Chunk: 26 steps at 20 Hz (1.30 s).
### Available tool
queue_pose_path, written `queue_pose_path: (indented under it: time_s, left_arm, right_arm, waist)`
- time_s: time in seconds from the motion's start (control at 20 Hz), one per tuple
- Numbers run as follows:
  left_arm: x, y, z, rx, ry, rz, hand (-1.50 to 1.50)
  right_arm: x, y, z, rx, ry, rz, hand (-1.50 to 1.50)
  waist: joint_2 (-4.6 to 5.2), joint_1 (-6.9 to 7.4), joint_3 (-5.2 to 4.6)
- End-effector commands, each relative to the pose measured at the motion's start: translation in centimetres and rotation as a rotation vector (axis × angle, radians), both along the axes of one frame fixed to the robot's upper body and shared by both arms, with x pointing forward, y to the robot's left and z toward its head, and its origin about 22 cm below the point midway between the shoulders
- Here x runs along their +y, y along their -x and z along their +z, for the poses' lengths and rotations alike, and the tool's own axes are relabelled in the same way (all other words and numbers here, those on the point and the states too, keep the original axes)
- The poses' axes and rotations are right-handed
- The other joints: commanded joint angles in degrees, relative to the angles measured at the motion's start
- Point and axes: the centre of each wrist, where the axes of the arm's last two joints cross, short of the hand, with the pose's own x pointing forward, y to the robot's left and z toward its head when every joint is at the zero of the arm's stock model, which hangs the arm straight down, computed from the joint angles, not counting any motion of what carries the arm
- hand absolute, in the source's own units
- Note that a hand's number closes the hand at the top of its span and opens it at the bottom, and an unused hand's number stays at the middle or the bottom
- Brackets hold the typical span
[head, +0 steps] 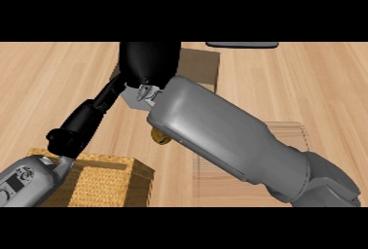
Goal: Pick the tomato from the cutting board and place it in the cardboard box
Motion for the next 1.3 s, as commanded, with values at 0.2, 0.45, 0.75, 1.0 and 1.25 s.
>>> queue_pose_path:
  time_s: [0.2, 0.45, 0.75, 1.0, 1.25]
  left_arm:
    - [-2.0, 0.9, -2.8, 0.069, 0.040, -0.005, 0.00]
    - [-2.4, 0.6, -1.9, 0.066, 0.051, -0.044, 0.00]
    - [-3.1, 0.5, -3.4, 0.073, 0.052, -0.029, 0.00]
    - [-1.2, 0.1, -2.3, 0.078, 0.050, 0.003, 0.00]
    - [-1.7, 0.8, -2.3, 0.074, 0.060, 0.000, 0.00]
  right_arm:
    - [-2.2, -4.0, -4.9, 0.113, -0.062, -0.144, 1.50]
    - [-4.5, -4.3, -8.4, 0.222, -0.312, -0.196, -1.50]
    - [-5.1, -4.8, -9.8, 0.177, -0.403, -0.124, -1.50]
    - [-5.2, -4.8, -6.9, -0.069, -0.677, -0.063, -1.50]
    - [-6.9, -4.3, -8.3, -0.209, -0.893, -0.077, -1.50]
  waist:
    - [0.93, 0.55, -1.21]
    - [1.19, 1.35, -1.14]
    - [1.32, 1.16, -1.16]
    - [0.63, -0.65, -1.07]
    - [0.47, -0.98, -1.01]
